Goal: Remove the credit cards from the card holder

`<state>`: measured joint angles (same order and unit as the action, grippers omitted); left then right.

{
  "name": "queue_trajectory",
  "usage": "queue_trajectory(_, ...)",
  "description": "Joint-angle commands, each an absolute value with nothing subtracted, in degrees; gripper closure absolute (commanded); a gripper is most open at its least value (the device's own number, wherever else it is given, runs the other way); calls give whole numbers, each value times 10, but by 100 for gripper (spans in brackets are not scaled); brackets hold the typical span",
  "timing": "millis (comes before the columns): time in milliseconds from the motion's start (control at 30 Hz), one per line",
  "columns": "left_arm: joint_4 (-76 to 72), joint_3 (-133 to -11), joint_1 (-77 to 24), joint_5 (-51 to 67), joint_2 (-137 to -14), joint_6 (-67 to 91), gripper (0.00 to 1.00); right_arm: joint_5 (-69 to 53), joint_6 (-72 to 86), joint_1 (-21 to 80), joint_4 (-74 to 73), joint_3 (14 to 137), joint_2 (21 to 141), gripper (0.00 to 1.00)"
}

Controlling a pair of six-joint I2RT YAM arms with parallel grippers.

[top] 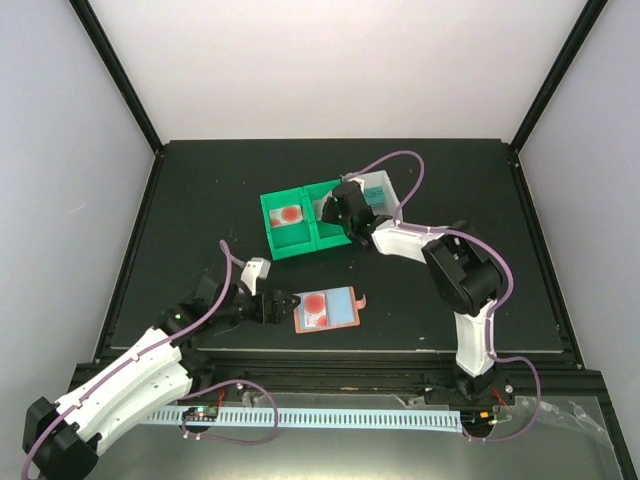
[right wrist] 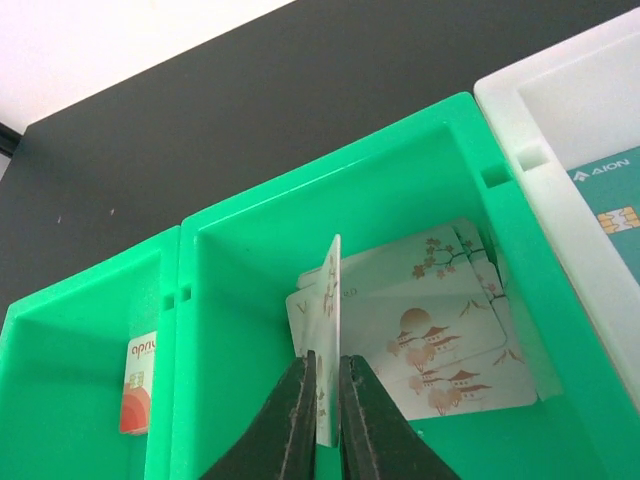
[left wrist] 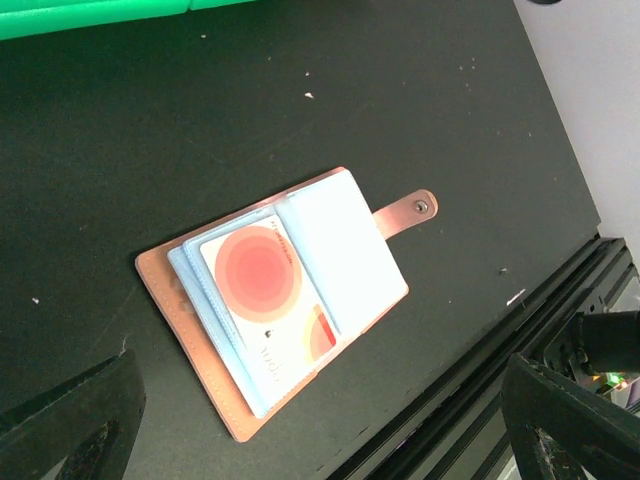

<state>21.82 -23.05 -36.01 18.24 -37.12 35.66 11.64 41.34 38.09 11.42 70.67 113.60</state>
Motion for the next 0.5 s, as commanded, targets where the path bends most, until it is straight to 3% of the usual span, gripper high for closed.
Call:
queue_trajectory(0, 199, -224, -357, 192, -370, 363, 1, 119, 415, 374, 87, 745, 1149, 92)
queue_trajectory(467, 185, -210, -357, 190, -375, 371, 3, 149, 356, 373, -36, 797, 1127, 72)
